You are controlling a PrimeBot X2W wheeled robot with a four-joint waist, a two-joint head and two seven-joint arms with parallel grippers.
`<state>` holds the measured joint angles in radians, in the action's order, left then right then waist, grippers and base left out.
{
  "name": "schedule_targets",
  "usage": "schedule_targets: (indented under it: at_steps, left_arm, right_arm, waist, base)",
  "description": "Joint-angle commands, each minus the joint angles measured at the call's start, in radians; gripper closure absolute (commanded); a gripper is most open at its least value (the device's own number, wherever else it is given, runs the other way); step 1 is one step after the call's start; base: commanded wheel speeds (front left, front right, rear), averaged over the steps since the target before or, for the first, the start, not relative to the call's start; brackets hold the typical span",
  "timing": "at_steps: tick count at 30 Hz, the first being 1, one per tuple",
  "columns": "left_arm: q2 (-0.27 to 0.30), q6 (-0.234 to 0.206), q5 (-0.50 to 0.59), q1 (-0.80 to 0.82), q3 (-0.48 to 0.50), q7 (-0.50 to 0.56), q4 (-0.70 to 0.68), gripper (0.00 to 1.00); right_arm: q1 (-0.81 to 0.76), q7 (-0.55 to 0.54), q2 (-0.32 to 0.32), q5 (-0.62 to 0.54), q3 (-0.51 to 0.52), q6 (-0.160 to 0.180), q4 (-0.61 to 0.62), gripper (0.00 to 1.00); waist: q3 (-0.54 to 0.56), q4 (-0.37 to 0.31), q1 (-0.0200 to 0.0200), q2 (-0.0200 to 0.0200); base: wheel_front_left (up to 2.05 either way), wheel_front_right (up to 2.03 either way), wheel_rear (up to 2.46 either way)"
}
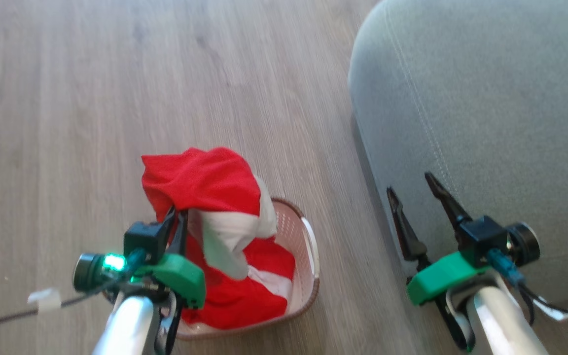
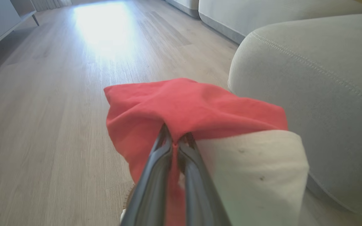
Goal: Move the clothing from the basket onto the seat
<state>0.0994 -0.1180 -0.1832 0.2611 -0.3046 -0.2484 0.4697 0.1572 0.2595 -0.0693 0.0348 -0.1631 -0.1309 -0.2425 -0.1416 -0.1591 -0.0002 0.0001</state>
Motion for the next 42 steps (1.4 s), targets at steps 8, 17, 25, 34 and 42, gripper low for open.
schedule_targets:
  at_steps: [8, 17, 25, 34, 42]
  left_arm:
    - [-0.027, 0.001, 0.038, -0.106, 0.134, -0.013, -0.287, 1.0]
    - [-0.047, 0.059, 0.058, -0.106, 0.171, -0.013, -0.564, 1.0]
    - [-0.049, 0.102, 0.075, -0.067, 0.087, -0.013, -0.671, 1.0]
    - [-0.049, 0.099, 0.052, -0.051, 0.026, -0.013, -0.638, 1.0]
    - [-0.049, 0.101, 0.05, -0.039, 0.045, -0.013, -0.613, 1.0]
  right_arm:
    - [-0.047, 0.002, -0.008, 0.003, -0.014, 0.0, 0.036, 0.0]
    - [-0.054, 0.002, -0.01, 0.008, -0.042, 0.0, 0.036, 0.0]
    - [-0.044, 0.002, -0.008, 0.009, -0.052, 0.0, 0.042, 0.0]
    - [-0.038, 0.002, -0.017, 0.041, -0.099, 0.0, 0.089, 0.0]
    - [-0.028, 0.002, -0.099, 0.046, -0.199, 0.0, 0.187, 0.0]
  waist:
    - [0.106, 0.039, 0.0002, -0.0001]
    - [0.12, 0.061, 0.0002, -0.0001]
    - [0.118, 0.057, 0.0002, -0.0001]
    - [0.109, 0.036, 0.0002, -0.0001]
    - [0.101, 0.014, 0.0002, -0.0001]
  base:
    - [0.0, 0.0, 0.0]
    - [0.0, 0.0, 0.0]
    - [0.0, 0.0, 0.0]
    - [0.0, 0.0, 0.0]
    - [0.0, 0.0, 0.0]
